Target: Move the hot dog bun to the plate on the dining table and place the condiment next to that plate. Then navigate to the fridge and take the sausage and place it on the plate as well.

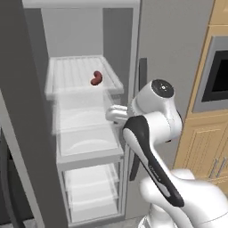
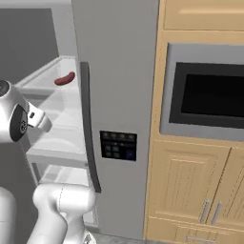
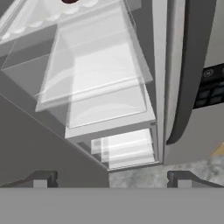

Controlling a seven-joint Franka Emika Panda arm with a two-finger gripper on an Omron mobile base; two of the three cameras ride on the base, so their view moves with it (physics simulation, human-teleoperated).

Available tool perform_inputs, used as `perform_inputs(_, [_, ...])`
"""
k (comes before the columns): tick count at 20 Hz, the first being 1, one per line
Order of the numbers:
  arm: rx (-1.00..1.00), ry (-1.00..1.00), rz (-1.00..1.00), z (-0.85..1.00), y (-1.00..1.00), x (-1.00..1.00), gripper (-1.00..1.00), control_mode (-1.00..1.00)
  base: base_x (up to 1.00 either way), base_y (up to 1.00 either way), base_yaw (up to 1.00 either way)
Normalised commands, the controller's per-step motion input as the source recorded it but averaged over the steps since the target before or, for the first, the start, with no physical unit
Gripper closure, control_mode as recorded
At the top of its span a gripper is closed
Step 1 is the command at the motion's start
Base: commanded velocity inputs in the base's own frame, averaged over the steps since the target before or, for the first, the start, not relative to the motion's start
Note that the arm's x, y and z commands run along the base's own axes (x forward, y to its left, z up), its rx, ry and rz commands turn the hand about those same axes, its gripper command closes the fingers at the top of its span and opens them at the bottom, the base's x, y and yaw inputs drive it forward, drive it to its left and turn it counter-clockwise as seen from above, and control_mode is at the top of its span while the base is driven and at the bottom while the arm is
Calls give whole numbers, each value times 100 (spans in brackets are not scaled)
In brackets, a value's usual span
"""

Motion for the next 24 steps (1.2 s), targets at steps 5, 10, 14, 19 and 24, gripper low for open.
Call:
perform_inputs(5, [0, 0, 0, 0, 0, 0, -100, 100, 0, 55, -34])
perform_inputs(10, [0, 0, 0, 0, 0, 0, -100, 100, 15, 8, -9])
perform_inputs(14, [0, 0, 0, 0, 0, 0, -100, 100, 47, 16, 1])
perform_inputs(19, [0, 0, 0, 0, 0, 0, -100, 100, 12, 50, 8])
perform_inputs(24, [0, 0, 0, 2, -3, 6, -100, -100, 3, 11, 5])
